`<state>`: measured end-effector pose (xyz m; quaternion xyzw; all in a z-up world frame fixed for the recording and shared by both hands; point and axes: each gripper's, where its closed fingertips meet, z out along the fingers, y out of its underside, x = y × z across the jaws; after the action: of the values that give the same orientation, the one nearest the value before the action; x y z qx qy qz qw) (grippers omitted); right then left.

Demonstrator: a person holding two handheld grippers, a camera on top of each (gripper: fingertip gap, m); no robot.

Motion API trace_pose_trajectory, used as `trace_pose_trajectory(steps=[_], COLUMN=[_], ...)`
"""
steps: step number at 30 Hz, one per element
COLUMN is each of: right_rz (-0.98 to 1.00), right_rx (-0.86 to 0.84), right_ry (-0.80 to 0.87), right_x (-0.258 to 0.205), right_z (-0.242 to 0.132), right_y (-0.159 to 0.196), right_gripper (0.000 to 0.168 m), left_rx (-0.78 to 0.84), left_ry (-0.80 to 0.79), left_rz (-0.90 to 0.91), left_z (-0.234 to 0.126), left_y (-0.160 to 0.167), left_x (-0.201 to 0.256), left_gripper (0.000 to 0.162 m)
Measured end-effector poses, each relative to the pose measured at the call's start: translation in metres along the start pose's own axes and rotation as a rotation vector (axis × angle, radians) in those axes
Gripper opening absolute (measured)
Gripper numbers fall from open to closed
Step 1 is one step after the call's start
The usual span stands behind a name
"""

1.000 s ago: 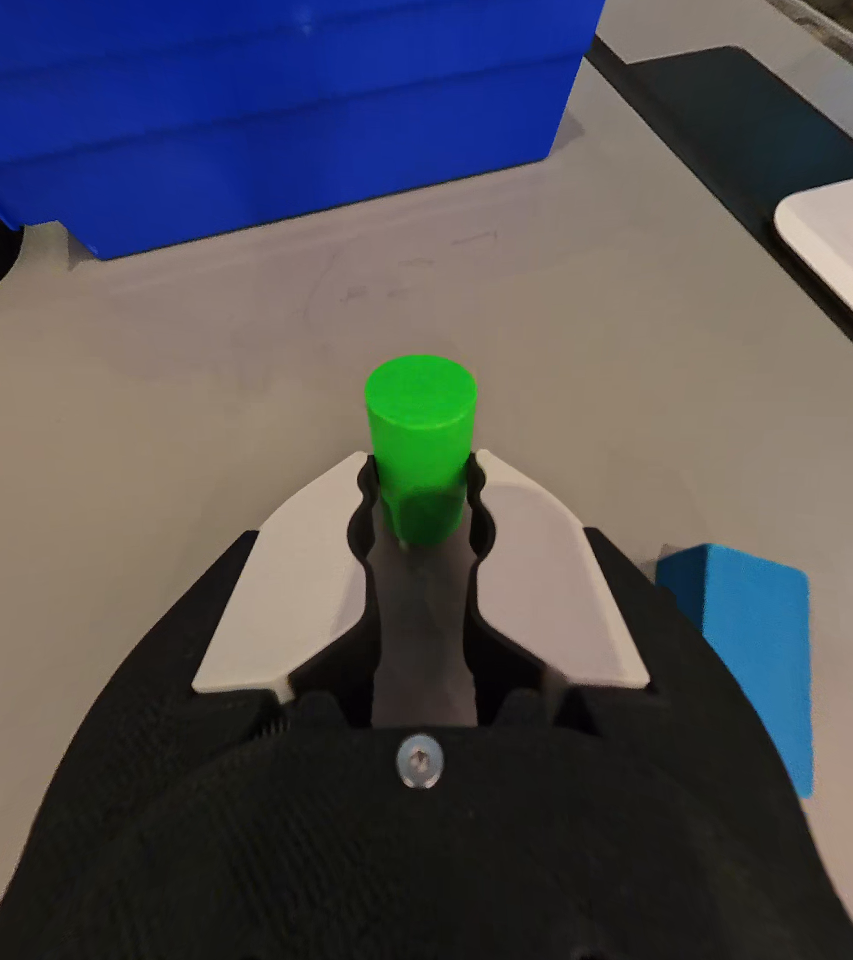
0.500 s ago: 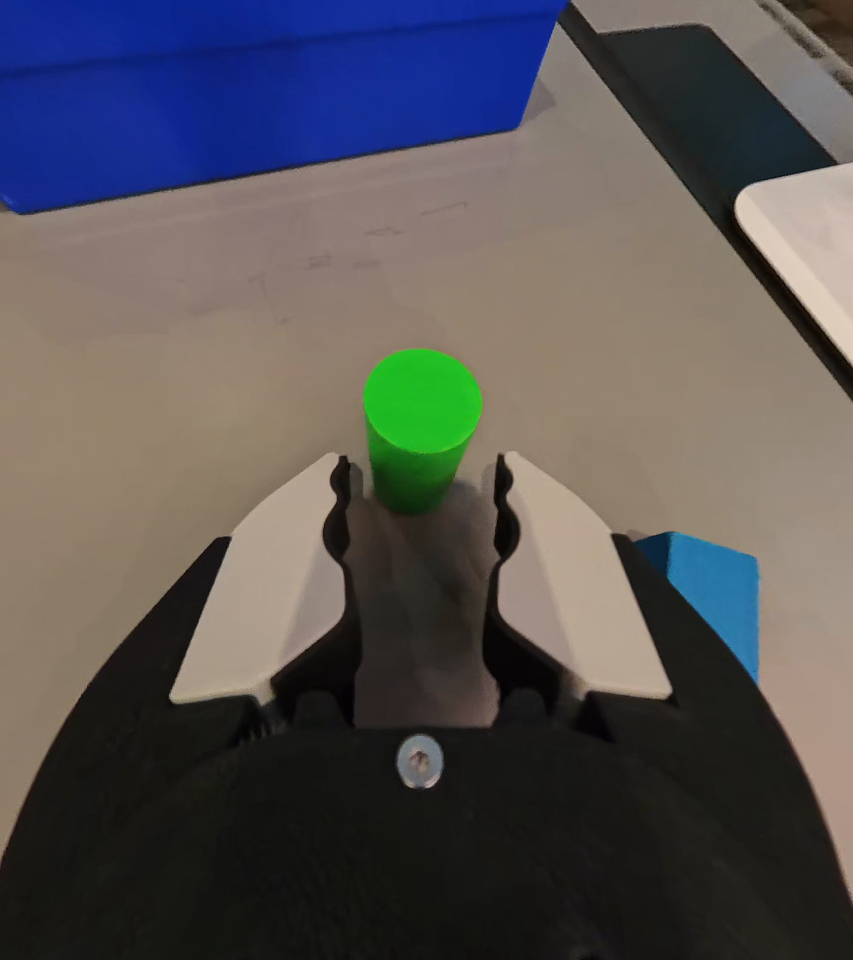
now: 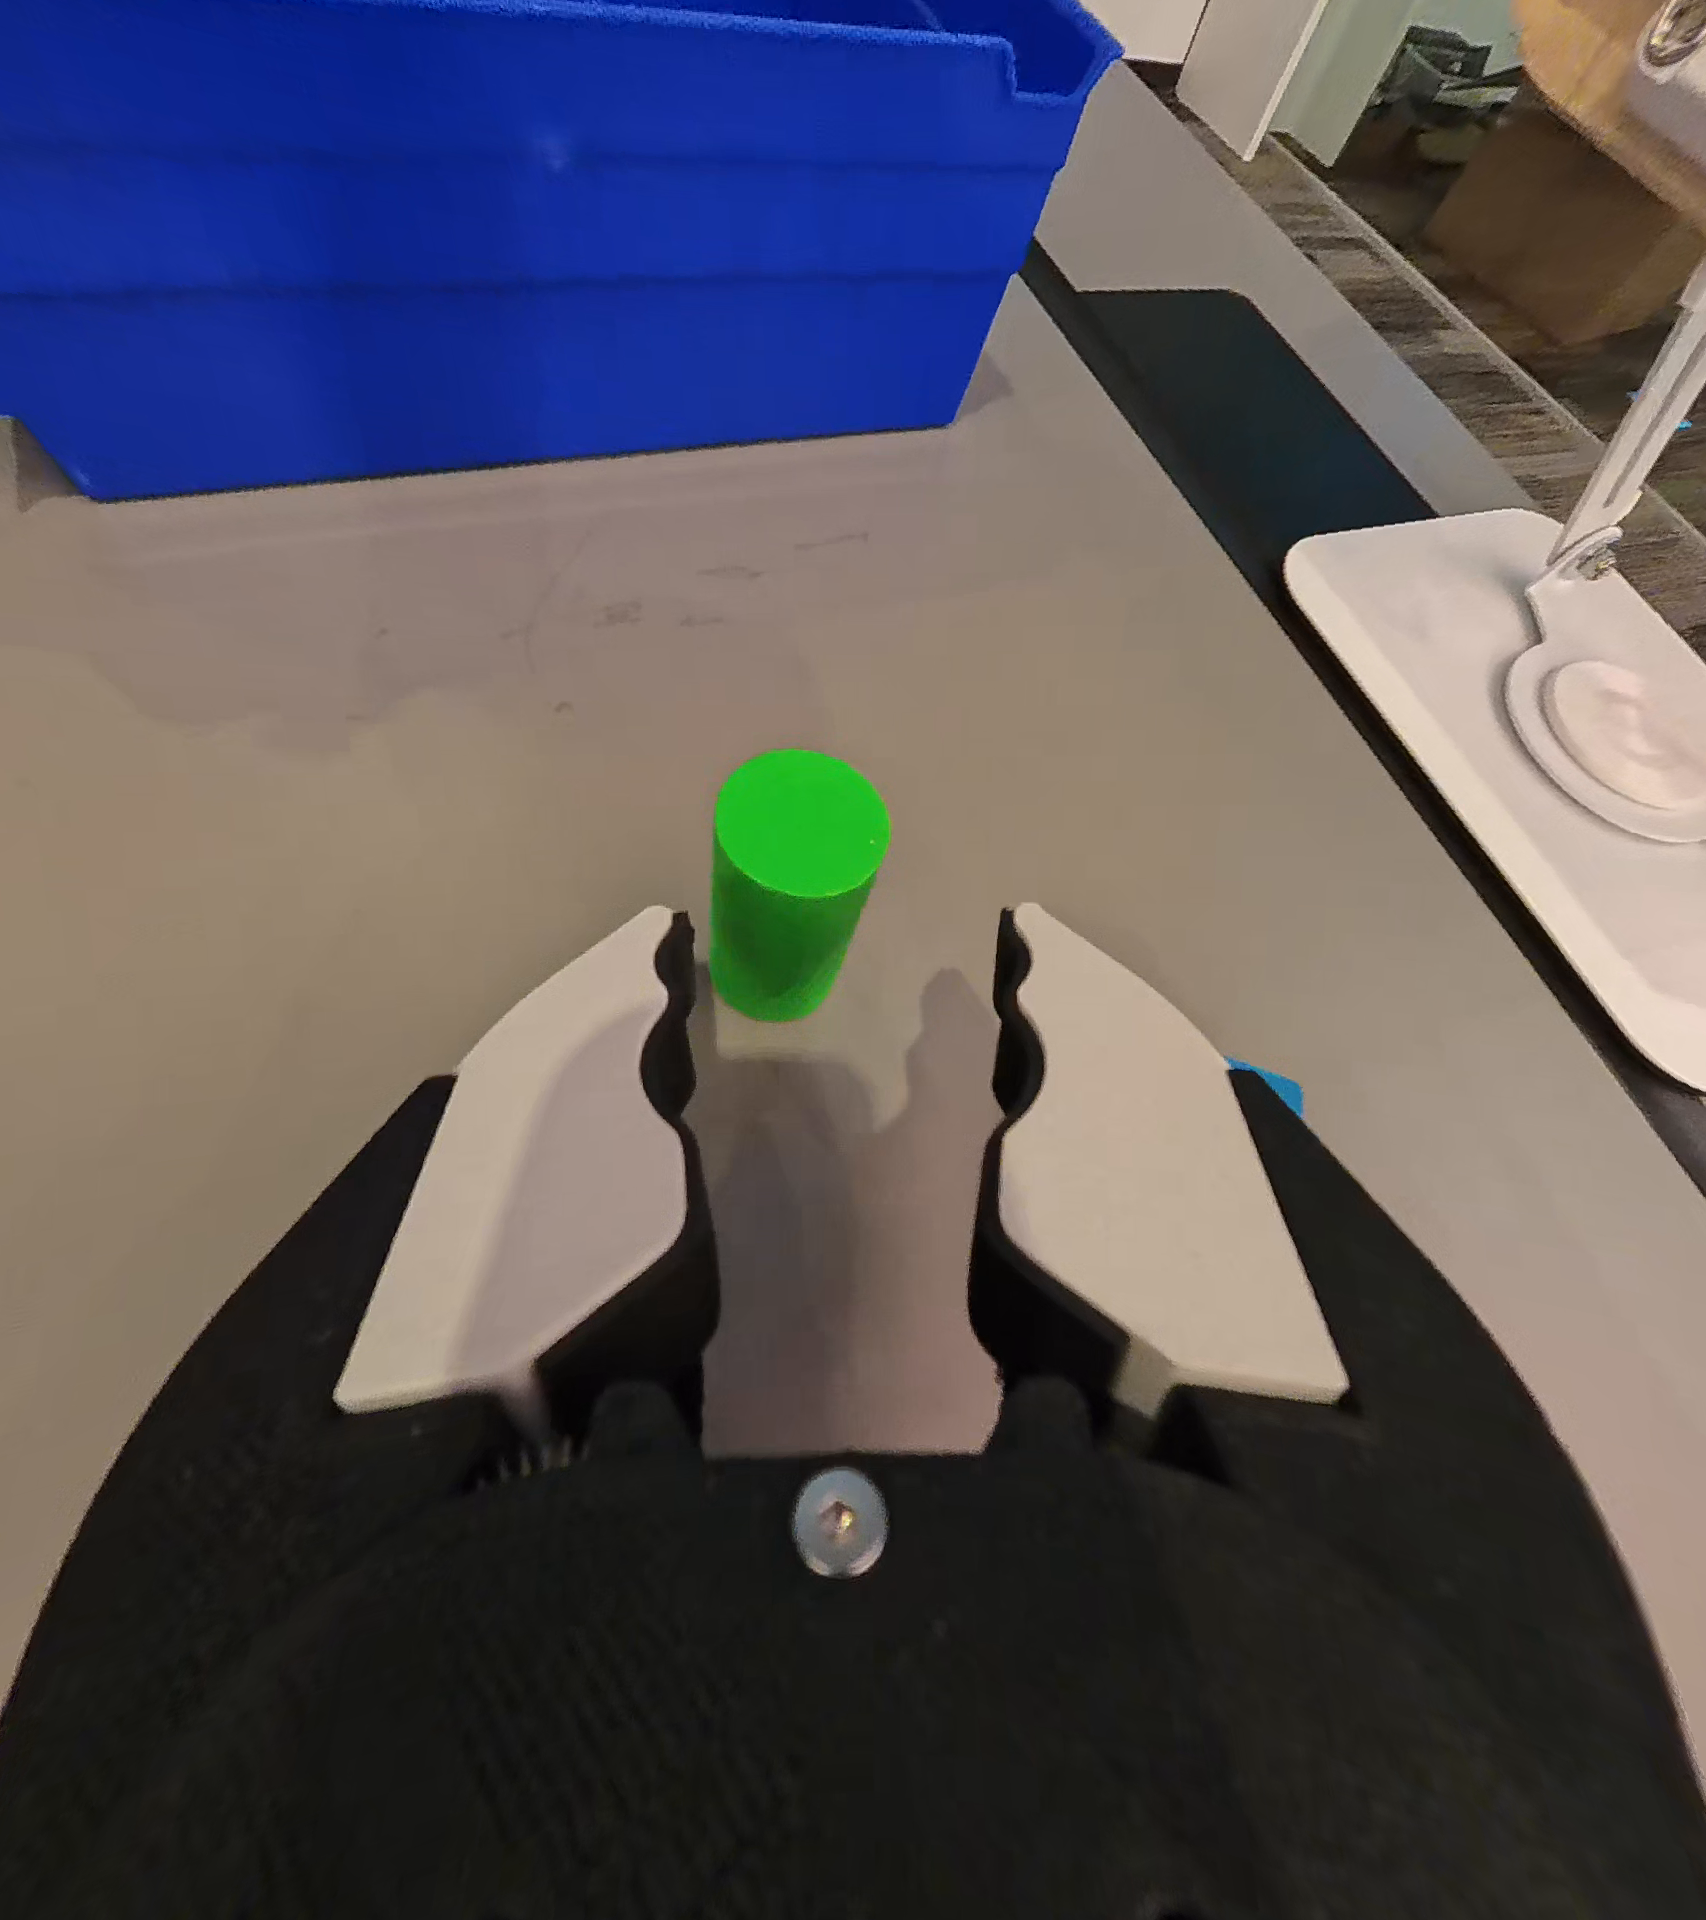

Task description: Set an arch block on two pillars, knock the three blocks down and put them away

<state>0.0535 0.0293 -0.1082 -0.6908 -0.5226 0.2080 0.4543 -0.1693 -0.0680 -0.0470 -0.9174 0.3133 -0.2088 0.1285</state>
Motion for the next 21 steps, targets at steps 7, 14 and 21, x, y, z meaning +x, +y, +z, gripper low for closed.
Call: trace_pose_trajectory(steps=[7, 14, 21], right_rz=[-0.018, -0.029, 0.012], right_rx=[0.024, 0.049, 0.078], right_ry=[-0.021, -0.031, -0.029], right_x=[0.0, 0.001, 0.013], right_z=[-0.01, -0.017, -0.029], right_y=[-0.009, -0.018, -0.02], right_gripper=[0.057, 0.057, 0.057], left_rx=[-0.104, -0.228, -0.496], left_ry=[-0.219, -0.185, -0.186], left_rz=[0.314, 0.518, 0.681], left_z=[0.006, 0.013, 0.035], left_y=[0.004, 0.016, 0.039], left_x=[-0.028, -0.028, -0.043], left_gripper=[0.041, 0.048, 0.049])
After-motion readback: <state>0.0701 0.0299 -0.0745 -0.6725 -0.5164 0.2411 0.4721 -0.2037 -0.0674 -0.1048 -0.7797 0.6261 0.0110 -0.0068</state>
